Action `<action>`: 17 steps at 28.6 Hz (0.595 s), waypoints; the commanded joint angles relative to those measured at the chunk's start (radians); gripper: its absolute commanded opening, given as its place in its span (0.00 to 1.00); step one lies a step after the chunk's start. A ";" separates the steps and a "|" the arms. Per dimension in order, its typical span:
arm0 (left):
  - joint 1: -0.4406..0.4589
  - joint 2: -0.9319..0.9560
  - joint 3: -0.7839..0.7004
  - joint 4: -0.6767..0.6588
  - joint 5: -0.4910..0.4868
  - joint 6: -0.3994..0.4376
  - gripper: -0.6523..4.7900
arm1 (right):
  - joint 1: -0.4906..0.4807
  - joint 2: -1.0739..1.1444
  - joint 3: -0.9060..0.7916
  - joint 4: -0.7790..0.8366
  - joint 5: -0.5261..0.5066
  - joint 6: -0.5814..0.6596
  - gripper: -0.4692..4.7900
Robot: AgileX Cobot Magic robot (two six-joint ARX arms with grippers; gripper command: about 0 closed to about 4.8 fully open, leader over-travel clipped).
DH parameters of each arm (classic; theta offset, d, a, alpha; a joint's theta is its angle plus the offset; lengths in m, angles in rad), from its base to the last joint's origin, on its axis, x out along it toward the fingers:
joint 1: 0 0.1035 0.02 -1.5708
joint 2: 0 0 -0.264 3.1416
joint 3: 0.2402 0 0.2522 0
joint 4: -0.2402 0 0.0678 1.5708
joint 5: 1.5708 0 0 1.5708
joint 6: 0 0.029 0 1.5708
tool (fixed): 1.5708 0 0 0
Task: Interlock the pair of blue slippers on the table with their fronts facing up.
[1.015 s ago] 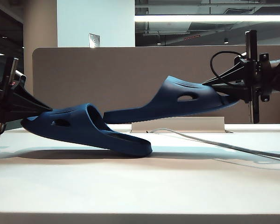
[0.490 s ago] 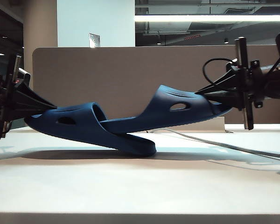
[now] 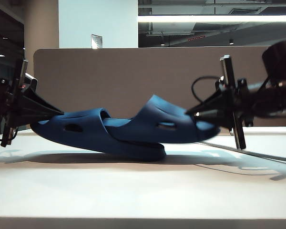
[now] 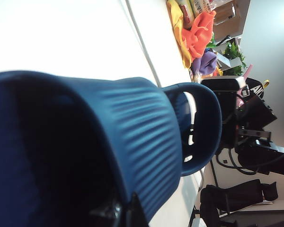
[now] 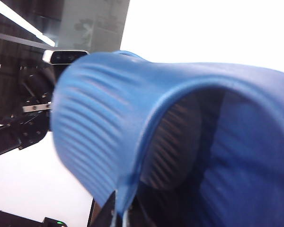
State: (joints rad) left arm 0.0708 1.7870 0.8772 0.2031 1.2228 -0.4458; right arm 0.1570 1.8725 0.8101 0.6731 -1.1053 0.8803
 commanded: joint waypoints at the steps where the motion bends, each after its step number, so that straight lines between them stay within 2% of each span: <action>1: -0.021 0.013 0.001 -0.015 0.030 0.002 0.11 | 0.021 0.035 0.003 0.005 -0.011 -0.011 0.09; 17: -0.039 0.026 0.001 -0.042 0.039 0.000 0.11 | 0.026 0.068 0.015 0.056 -0.028 -0.018 0.09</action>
State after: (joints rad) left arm 0.0547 1.8130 0.8772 0.1711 1.2194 -0.4458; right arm 0.1715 1.9396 0.8165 0.7273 -1.1126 0.8661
